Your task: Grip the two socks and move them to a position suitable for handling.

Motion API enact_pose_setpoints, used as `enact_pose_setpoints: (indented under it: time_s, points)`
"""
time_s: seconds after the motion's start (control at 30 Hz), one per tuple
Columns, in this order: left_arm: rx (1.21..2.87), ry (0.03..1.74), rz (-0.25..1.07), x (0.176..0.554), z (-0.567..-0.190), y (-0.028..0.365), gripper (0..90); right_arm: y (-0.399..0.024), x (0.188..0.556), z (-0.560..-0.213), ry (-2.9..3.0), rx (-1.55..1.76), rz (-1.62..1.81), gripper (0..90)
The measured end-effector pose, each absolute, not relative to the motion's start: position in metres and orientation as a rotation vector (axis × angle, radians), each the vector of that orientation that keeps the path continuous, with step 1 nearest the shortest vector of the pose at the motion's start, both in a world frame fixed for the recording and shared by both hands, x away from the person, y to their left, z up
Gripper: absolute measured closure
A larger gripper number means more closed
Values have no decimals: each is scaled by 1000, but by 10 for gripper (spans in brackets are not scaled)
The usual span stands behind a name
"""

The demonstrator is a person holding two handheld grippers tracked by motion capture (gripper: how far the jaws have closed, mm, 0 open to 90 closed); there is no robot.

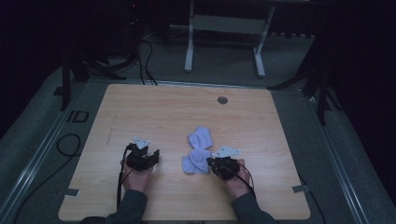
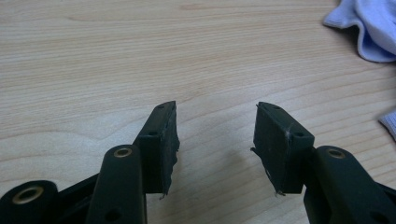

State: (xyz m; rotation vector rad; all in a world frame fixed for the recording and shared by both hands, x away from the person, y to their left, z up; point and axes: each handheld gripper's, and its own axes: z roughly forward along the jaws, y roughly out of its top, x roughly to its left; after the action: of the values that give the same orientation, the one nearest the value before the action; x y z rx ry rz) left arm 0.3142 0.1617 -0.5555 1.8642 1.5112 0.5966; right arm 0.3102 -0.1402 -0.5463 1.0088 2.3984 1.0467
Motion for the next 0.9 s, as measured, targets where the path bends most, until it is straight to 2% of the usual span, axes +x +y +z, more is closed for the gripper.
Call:
enact_pose_setpoints:
  time_s: [0.47, 0.9]
  points:
    - [1861, 1448, 549, 308, -551, 156, 496, -131, 313, -557, 2439, 1034, 989, 873]
    - [1868, 1384, 492, 301, -546, 154, 584, -122, 310, -559, 2454, 998, 1006, 872]
